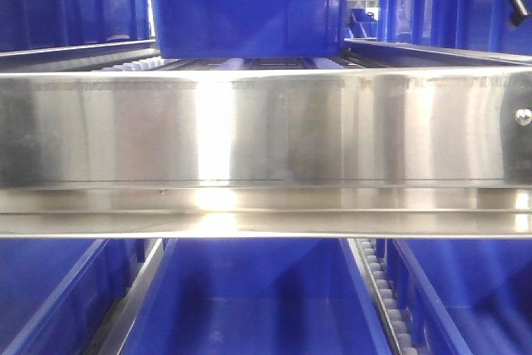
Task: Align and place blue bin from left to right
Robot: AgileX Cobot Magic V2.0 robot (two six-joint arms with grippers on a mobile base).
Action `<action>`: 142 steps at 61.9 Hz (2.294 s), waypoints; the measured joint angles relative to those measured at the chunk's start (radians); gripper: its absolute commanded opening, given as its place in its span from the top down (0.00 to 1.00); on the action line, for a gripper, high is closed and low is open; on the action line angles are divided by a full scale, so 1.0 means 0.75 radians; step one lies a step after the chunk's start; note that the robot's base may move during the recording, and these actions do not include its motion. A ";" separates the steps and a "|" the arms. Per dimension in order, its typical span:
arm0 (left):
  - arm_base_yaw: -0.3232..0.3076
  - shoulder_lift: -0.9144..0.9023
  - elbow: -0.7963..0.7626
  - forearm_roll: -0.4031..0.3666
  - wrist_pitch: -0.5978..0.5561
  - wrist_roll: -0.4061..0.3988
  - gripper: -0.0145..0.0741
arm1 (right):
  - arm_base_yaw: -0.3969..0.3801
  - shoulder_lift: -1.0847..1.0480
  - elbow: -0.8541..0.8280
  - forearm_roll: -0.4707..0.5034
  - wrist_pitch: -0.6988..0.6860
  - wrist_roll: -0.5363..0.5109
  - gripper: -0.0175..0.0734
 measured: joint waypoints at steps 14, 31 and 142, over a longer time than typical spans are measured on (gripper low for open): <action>0.000 0.000 0.000 0.008 -0.038 0.000 0.81 | 0.000 0.000 0.000 -0.002 -0.009 0.000 0.87; 0.000 0.000 0.002 0.008 -0.038 0.000 0.81 | 0.000 0.000 0.000 0.004 -0.006 0.000 0.87; 0.003 0.000 0.002 0.025 -0.035 0.000 0.81 | -0.008 0.000 0.000 0.066 -0.003 0.000 0.87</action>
